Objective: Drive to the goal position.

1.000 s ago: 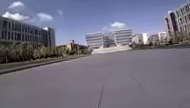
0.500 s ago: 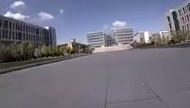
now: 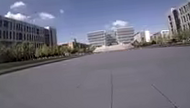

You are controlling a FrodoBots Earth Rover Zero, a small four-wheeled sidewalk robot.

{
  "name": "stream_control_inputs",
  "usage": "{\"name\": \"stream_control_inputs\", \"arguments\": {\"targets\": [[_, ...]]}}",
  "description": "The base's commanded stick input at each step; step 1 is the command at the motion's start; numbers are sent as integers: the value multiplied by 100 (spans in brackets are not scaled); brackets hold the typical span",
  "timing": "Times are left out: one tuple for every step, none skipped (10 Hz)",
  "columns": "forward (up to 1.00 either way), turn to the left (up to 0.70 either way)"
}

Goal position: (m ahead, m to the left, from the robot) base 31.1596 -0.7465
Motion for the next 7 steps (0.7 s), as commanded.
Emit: {"name": "stream_control_inputs", "arguments": {"targets": [[70, 0], [70, 0], [70, 0], [70, 0], [70, -3], [70, -16], [70, -29]]}}
